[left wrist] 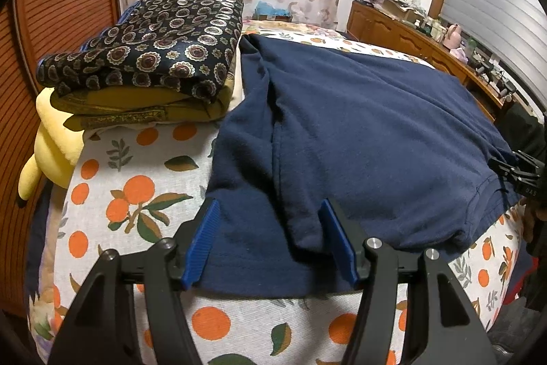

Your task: Fold small clothes

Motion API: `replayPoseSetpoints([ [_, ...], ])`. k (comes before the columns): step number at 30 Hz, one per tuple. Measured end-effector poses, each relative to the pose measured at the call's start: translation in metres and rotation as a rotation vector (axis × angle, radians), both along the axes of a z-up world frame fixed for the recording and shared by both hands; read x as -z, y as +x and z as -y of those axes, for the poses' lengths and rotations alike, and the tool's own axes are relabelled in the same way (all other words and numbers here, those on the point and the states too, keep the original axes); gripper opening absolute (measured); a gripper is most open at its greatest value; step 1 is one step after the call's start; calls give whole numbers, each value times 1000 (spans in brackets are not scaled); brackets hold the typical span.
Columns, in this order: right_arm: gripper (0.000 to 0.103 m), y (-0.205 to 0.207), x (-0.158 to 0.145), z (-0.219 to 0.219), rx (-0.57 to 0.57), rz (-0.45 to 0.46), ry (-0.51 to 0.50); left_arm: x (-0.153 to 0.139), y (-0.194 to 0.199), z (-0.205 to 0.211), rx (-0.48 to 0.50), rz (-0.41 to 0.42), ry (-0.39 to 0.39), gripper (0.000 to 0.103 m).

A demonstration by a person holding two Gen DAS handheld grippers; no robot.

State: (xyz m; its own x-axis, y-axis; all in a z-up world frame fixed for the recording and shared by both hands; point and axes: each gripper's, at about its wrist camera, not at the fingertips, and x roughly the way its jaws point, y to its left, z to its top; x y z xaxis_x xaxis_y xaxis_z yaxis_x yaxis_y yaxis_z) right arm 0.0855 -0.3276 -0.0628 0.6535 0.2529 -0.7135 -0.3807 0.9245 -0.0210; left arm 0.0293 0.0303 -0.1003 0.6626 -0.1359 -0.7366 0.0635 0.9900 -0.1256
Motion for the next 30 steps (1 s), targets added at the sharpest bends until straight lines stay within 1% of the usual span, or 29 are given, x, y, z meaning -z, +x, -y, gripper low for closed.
replayPoseSetpoints([
  [2, 61, 0, 0, -2, 4, 6, -3, -1, 1, 1, 14, -1, -10, 53],
  [4, 61, 0, 1, -2, 3, 8, -1, -1, 1, 5, 22, -3, 4, 52],
  [6, 61, -1, 1, -2, 4, 12, -1, -1, 2, 8, 29, -2, 13, 45],
  [7, 61, -1, 1, -2, 7, 17, -3, -1, 3, 9, 38, -1, 14, 37],
  [8, 61, -2, 2, -3, 9, 20, -4, -2, 4, 12, 49, -1, 13, 32],
  [9, 61, -3, 2, -3, 12, 25, -5, -2, 5, 14, 55, -1, 16, 30],
  [11, 61, -5, 2, -2, 13, 31, -7, -3, 6, 18, 71, 0, 18, 19],
  [12, 61, -5, 2, -1, 14, 33, -6, -3, 7, 20, 80, 2, 17, 18],
  [14, 62, -6, 2, 0, 14, 33, -1, -4, 7, 25, 88, 11, 38, 10],
  [15, 62, -6, 2, 0, 13, 32, 0, -6, 7, 26, 89, 20, 36, 9],
  [18, 62, -5, 2, 1, 9, 27, 4, -18, 4, 31, 102, 66, -7, 7],
  [22, 62, -6, 0, 3, 6, 20, 2, -43, 8, 45, 128, 135, -42, 7],
  [25, 62, -10, -4, 9, 14, 31, 12, -63, 18, 58, 158, 175, -84, 7],
  [28, 61, -16, -12, 21, 34, 52, 27, -81, 35, 77, 211, 204, -140, 7],
  [30, 61, -18, -17, 30, 51, 64, 34, -88, 43, 92, 240, 220, -146, 7],
])
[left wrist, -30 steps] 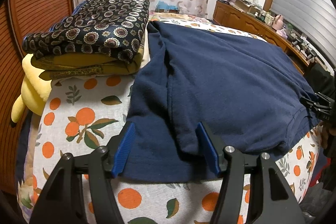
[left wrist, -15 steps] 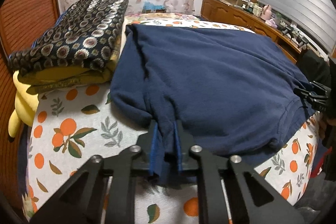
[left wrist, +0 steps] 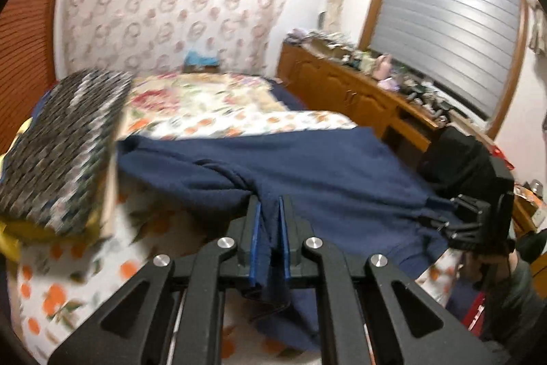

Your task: Fold small clothes

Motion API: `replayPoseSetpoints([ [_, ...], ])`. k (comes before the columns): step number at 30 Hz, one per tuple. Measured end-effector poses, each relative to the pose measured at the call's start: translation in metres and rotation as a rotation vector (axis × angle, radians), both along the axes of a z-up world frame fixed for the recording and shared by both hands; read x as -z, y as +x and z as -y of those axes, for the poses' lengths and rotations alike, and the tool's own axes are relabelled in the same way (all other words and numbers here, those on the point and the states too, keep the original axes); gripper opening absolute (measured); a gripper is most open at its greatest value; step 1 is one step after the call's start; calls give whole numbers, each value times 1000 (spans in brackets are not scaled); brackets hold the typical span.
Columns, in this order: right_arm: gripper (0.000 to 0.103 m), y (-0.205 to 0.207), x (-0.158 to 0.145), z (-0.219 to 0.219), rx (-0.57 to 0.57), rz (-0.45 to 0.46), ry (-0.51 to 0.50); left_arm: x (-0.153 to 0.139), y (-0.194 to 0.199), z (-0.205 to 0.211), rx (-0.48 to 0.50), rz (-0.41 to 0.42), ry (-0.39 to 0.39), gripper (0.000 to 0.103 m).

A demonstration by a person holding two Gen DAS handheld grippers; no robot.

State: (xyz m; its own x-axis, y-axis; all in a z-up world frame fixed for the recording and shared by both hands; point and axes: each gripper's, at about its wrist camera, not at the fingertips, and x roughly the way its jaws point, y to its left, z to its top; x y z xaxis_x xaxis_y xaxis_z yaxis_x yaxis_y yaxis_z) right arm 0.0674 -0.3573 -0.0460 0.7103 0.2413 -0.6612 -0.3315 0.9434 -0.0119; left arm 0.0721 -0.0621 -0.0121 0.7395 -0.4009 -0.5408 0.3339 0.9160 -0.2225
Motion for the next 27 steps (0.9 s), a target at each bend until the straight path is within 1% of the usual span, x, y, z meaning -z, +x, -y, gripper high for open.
replayPoseSetpoints([
  [4, 61, -3, -9, 19, 41, 25, 1, -14, 19, 35, 81, 26, -10, 7],
  [8, 61, -6, -14, 39, 79, 37, 21, -29, 29, 69, 156, 45, -19, 6],
  [13, 59, -11, -18, 61, 104, 53, 41, -47, 32, 115, 247, 61, -19, 6],
  [16, 59, -14, -22, 71, 118, 67, 50, -57, 34, 140, 291, 76, -3, 6],
  [21, 59, -18, -27, 82, 145, 82, 68, -73, 32, 174, 361, 98, 2, 7],
  [24, 59, -22, -29, 89, 154, 89, 76, -79, 32, 195, 386, 100, 25, 7],
  [27, 59, -24, -29, 93, 159, 89, 85, -70, 37, 208, 398, 62, 81, 8],
])
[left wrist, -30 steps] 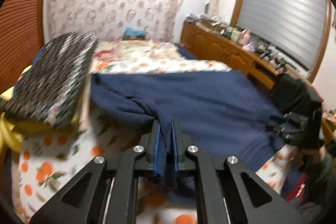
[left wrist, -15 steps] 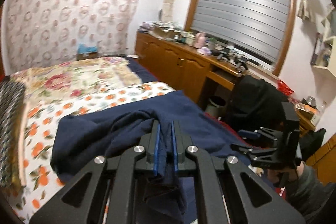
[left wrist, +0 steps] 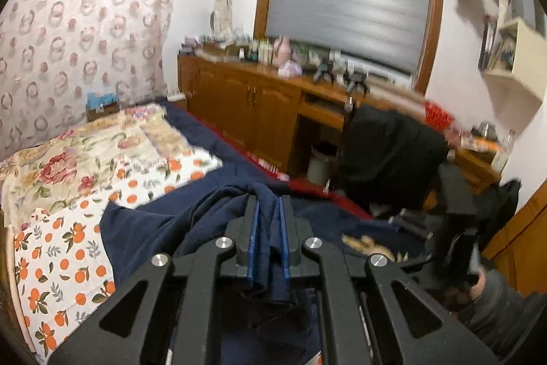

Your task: Fold small clothes

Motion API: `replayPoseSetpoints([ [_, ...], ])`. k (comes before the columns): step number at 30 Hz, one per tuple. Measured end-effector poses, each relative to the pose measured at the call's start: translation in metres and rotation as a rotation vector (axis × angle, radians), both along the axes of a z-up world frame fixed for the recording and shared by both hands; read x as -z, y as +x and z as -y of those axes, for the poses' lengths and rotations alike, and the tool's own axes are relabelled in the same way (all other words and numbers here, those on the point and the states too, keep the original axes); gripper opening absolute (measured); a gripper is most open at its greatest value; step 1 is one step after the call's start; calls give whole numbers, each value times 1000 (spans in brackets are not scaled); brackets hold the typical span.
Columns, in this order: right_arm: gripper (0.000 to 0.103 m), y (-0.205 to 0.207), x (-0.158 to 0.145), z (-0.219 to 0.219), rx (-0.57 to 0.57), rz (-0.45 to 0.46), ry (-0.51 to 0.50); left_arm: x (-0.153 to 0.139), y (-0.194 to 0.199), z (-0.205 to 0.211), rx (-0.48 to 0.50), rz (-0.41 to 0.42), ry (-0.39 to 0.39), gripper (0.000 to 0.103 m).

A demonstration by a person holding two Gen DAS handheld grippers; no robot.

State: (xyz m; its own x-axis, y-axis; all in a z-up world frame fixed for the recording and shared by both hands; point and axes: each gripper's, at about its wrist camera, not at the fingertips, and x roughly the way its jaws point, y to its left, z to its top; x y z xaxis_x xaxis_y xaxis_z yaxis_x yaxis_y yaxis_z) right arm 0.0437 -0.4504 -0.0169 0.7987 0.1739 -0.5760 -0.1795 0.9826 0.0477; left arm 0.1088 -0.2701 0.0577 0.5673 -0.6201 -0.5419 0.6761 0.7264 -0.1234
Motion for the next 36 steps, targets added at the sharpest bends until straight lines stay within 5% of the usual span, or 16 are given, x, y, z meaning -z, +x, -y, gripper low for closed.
replayPoseSetpoints([
  [4, 59, 1, 1, 2, 2, -7, 4, 20, 3, 3, 17, -59, 52, 12],
  [6, 59, 2, 1, 3, 4, -10, 0, 23, 1, 0, 13, -55, 65, 23],
  [8, 59, 3, 1, 2, 7, -10, -1, 22, -2, -6, 12, -53, 55, 44],
  [13, 59, 7, -1, 0, 7, -2, -4, 21, -5, -27, -19, -41, 41, 52],
  [36, 59, 50, -35, -91, -172, 46, -64, 66, -14, -156, -304, -74, 71, 52],
])
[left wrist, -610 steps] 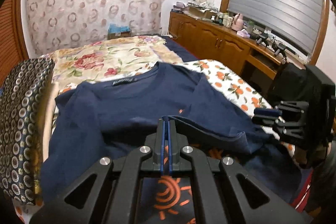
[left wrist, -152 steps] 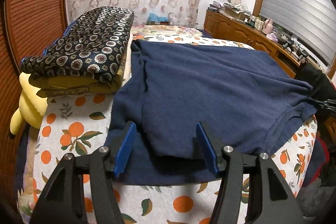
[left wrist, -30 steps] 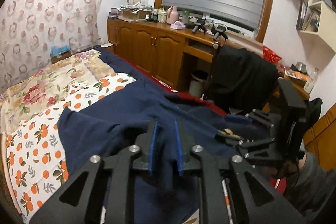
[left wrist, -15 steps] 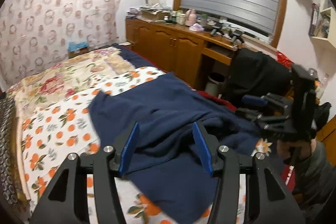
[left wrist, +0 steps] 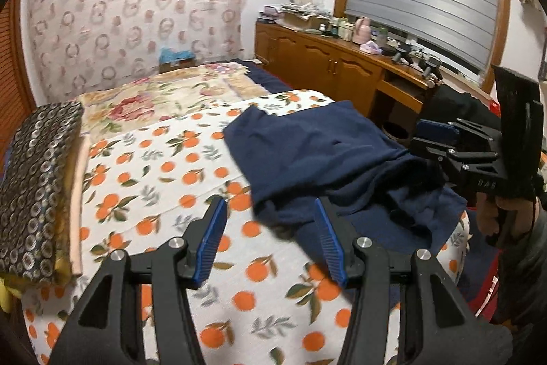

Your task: Fold small clothes

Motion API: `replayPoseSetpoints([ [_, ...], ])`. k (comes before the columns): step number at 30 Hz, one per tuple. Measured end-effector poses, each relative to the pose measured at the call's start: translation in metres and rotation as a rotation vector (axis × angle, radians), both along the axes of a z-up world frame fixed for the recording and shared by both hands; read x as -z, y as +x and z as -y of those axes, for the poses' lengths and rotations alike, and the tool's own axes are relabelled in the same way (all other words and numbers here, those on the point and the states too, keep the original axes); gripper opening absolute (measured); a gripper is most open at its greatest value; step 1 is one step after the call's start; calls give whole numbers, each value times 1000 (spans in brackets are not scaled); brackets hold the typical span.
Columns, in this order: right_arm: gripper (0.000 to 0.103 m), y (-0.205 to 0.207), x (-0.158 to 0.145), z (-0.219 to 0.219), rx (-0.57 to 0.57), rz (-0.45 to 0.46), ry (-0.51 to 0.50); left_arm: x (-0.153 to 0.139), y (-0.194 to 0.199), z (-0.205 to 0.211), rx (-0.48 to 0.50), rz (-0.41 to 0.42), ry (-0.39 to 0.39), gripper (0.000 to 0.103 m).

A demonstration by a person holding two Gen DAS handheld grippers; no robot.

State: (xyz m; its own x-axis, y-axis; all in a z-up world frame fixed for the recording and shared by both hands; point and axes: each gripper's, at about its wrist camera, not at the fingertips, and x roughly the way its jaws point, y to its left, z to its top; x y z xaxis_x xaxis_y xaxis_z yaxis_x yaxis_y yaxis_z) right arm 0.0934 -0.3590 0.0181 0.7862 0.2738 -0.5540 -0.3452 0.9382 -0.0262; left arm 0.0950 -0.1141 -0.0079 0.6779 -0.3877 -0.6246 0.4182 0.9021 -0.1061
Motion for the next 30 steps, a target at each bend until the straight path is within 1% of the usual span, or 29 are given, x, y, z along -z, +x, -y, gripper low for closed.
replayPoseSetpoints([
  [9, 59, 22, 0, -58, -125, -25, -35, 5, -12, -30, -56, 1, -11, 52],
  [15, 59, 40, 8, -92, -188, -63, -61, 7, -17, -44, -81, 2, -12, 52],
  [20, 59, 48, 15, -113, -228, -90, -77, 10, -19, -56, -98, 0, -23, 52],
  [26, 60, 59, 28, -134, -267, -144, -95, 14, -21, -64, -110, -7, -28, 52],
  [30, 62, 65, 37, -145, -288, -175, -118, 17, -22, -68, -118, -12, -34, 52],
])
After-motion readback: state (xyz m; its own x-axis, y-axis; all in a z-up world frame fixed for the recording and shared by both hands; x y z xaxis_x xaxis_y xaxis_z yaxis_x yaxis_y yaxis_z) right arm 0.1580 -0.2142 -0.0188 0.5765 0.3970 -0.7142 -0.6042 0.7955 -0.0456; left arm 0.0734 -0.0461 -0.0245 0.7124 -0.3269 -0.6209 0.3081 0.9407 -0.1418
